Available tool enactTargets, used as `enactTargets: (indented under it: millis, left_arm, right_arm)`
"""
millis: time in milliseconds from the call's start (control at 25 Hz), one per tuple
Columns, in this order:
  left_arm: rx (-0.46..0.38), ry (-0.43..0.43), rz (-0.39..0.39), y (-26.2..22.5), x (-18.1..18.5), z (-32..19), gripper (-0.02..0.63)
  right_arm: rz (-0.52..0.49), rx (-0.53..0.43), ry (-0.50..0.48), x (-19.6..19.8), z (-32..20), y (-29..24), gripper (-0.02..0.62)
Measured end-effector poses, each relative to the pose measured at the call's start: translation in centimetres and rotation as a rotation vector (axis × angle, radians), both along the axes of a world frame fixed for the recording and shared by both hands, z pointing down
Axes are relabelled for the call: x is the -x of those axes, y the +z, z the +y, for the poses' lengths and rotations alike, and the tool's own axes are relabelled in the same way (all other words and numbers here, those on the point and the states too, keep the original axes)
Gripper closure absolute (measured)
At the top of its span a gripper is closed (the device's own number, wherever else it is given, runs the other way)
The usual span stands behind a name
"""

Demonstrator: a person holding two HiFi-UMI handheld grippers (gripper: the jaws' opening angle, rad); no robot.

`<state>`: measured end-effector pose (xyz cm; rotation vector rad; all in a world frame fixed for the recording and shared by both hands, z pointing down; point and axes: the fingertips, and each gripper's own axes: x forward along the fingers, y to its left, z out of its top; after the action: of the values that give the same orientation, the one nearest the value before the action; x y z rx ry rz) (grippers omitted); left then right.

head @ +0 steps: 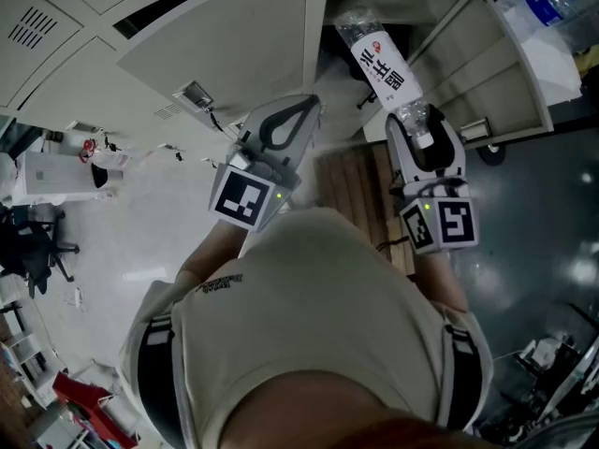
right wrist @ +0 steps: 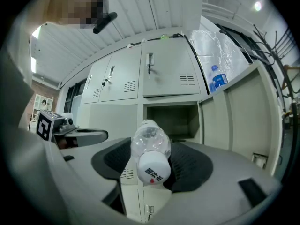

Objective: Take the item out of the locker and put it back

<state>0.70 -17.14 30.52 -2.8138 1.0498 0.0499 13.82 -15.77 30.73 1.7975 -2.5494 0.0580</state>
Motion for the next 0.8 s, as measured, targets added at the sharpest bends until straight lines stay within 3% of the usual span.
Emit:
enactTargets:
  millis: [800]
  left_arm:
    - [-0.002, -0.023, 0.011, -0.6, -1.3, -2.6, 0.594]
  right_arm:
    - [0.039, -0.019, 0.031, -2.0, -3.9, -0.2, 0.325]
